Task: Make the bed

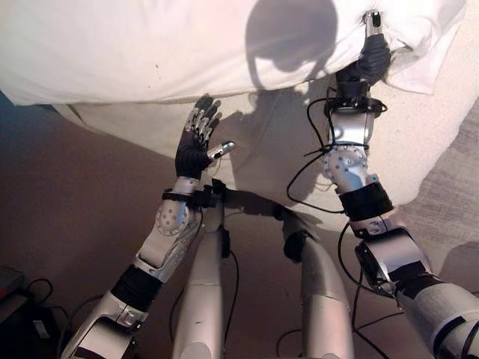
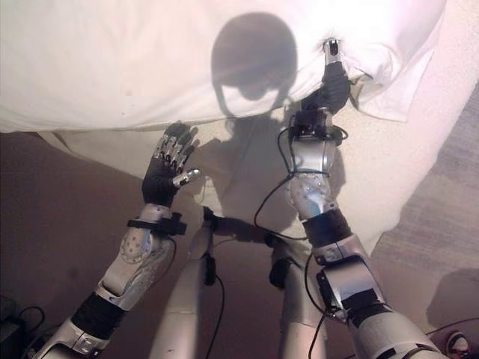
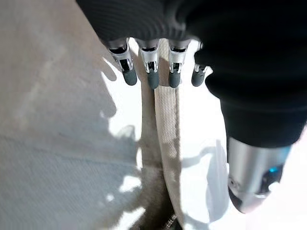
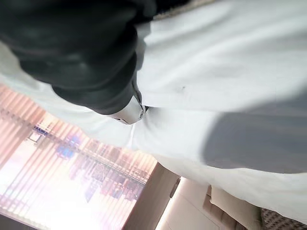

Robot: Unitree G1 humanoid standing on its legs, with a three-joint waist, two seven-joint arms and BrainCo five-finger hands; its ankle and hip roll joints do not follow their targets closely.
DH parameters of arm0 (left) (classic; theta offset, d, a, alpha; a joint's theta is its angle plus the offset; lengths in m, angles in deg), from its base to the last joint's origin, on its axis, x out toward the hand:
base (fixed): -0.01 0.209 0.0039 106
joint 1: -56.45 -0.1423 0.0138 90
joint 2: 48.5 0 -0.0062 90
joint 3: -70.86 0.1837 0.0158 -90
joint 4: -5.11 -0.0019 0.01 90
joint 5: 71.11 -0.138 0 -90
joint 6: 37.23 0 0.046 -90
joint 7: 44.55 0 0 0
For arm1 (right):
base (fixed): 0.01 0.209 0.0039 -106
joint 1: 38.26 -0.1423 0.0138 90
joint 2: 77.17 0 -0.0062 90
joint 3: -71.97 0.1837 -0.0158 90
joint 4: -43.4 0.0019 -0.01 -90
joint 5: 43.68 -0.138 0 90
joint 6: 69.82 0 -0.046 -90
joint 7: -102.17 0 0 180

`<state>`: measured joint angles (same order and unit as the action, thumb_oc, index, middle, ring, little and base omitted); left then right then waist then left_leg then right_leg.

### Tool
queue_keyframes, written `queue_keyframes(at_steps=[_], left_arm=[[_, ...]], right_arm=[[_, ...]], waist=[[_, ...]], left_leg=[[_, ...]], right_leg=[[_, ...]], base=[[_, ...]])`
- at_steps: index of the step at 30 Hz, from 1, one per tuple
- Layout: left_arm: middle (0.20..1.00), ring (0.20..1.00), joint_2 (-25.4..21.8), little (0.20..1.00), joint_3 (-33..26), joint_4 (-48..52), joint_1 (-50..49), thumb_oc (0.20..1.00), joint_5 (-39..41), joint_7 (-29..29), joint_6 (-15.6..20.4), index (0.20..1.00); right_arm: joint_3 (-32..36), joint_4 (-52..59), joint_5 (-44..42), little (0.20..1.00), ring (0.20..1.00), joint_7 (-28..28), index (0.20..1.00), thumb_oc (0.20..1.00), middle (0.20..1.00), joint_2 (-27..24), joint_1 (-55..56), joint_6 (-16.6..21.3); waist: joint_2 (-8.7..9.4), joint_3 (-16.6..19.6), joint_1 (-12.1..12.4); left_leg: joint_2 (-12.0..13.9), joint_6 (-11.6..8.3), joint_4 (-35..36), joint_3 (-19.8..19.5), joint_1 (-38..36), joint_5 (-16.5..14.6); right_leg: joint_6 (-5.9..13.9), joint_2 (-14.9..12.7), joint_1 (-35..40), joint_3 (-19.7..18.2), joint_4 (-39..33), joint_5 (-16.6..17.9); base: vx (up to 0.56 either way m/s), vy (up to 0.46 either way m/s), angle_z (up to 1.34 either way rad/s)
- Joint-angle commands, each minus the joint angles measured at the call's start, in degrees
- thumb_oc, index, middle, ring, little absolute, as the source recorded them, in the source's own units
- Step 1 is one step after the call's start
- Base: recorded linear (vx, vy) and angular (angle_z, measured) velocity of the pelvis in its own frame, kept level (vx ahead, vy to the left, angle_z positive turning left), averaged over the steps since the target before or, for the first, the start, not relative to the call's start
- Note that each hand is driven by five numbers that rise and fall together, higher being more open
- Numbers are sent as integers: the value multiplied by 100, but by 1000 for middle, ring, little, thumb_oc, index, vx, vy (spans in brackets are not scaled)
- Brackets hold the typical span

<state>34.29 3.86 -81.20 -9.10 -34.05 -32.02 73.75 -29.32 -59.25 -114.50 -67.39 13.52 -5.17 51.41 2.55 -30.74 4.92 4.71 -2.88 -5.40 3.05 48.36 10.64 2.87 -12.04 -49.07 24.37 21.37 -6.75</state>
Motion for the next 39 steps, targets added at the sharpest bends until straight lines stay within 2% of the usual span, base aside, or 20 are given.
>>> queue_keyframes(at_steps=[1, 3, 4, 6, 7, 8, 9, 12, 25, 31, 34, 37, 39], left_arm=[[1000, 1000, 298, 1000, 559, 724, 74, 1000, 1541, -748, 103, 1000], [1000, 1000, 447, 1000, 784, 651, 268, 1000, 1924, -868, 36, 1000], [1000, 1000, 672, 1000, 1176, 606, 612, 1000, 2430, -1004, -116, 1000], [1000, 1000, 979, 1000, 1535, 560, 888, 1000, 3052, -1199, -352, 1000], [1000, 1000, 990, 1000, 1535, 533, 906, 1000, 3082, -1223, -354, 1000], [1000, 1000, 1396, 1000, 1699, 318, 1115, 1000, 3659, -1368, -486, 1000], [1000, 1000, 1601, 1000, 1776, 237, 1189, 1000, 3921, -1412, -559, 1000], [1000, 1000, 1887, 1000, 1811, -12, 1398, 1000, 4251, -1452, -481, 1000], [1000, 1000, 1966, 1000, 1621, -236, 1341, 1000, 4486, -1396, -197, 1000], [1000, 1000, 1966, 1000, 1302, -274, 1473, 1000, 4397, -1186, 139, 1000], [1000, 1000, 1998, 1000, 850, -353, 1655, 1000, 4399, -1052, 413, 1000], [1000, 1000, 1996, 1000, 706, -408, 1725, 1000, 4382, -1009, 503, 1000], [1000, 1000, 2000, 1000, 449, -431, 1813, 1000, 4372, -927, 684, 1000]], right_arm=[[-153, 916, 621, 200, 200, -163, 200, 200, 200, -48, 63, 217], [-208, 966, 693, 200, 200, -104, 200, 200, 200, -15, 108, 203], [-285, 953, 787, 200, 200, -18, 200, 200, 200, 70, 201, 144], [-348, 909, 804, 200, 200, 36, 200, 200, 200, 157, 233, 96], [-347, 910, 804, 200, 200, 35, 200, 200, 200, 145, 236, 96], [-436, 882, 802, 200, 200, 19, 200, 200, 200, 237, 240, 79], [-465, 879, 781, 200, 200, 6, 200, 200, 200, 294, 250, 80], [-514, 871, 695, 200, 200, -96, 200, 200, 200, 358, 278, 99], [-517, 845, 616, 200, 200, -161, 200, 200, 200, 276, 267, 157], [-461, 832, 640, 200, 200, -89, 200, 200, 200, 282, 374, 182], [-455, 814, 576, 200, 200, -137, 200, 200, 200, 292, 457, 161], [-443, 795, 564, 200, 200, -165, 200, 200, 200, 297, 469, 164], [-425, 796, 542, 200, 200, -212, 200, 200, 200, 334, 550, 145]], waist=[[205, 95, -265], [225, 95, -301], [264, 95, -393], [308, 95, -481], [299, 95, -476], [345, 95, -560], [364, 95, -599], [374, 95, -657], [342, 95, -648], [344, 95, -629], [368, 95, -611], [362, 95, -617], [354, 95, -623]], left_leg=[[-92, -154, -568, 240, -293, -1007], [-99, -147, -567, 246, -287, -1009], [-98, -143, -562, 242, -280, -998], [-100, -140, -562, 245, -273, -990], [-101, -140, -558, 246, -274, -989], [-107, -134, -554, 254, -272, -984], [-111, -135, -548, 255, -273, -981], [-122, -124, -521, 251, -287, -976], [-128, -103, -505, 254, -276, -963], [-113, -116, -489, 224, -278, -949], [-97, -119, -504, 200, -264, -958], [-91, -121, -509, 196, -263, -963], [-82, -124, -527, 193, -256, -974]], right_leg=[[779, -116, 392, 105, -1120, 1323], [784, -117, 388, 104, -1124, 1332], [789, -123, 385, 104, -1132, 1344], [796, -122, 381, 99, -1143, 1355], [797, -123, 380, 99, -1144, 1354], [801, -113, 377, 83, -1152, 1359], [805, -106, 375, 71, -1157, 1363], [824, -102, 367, 50, -1168, 1365], [849, -97, 328, 41, -1155, 1381], [850, -91, 330, 83, -1141, 1370], [859, -83, 325, 104, -1129, 1354], [859, -84, 329, 112, -1128, 1348], [851, -85, 318, 106, -1115, 1346]], base=[[0, 0, 0], [0, 0, 0], [0, 0, 0], [0, 0, 0], [0, 0, 0], [0, 0, 0], [0, 0, 0], [-4, 4, -1], [0, 0, 0], [0, 0, 0], [0, 0, 0], [0, 0, 0], [0, 0, 0]])
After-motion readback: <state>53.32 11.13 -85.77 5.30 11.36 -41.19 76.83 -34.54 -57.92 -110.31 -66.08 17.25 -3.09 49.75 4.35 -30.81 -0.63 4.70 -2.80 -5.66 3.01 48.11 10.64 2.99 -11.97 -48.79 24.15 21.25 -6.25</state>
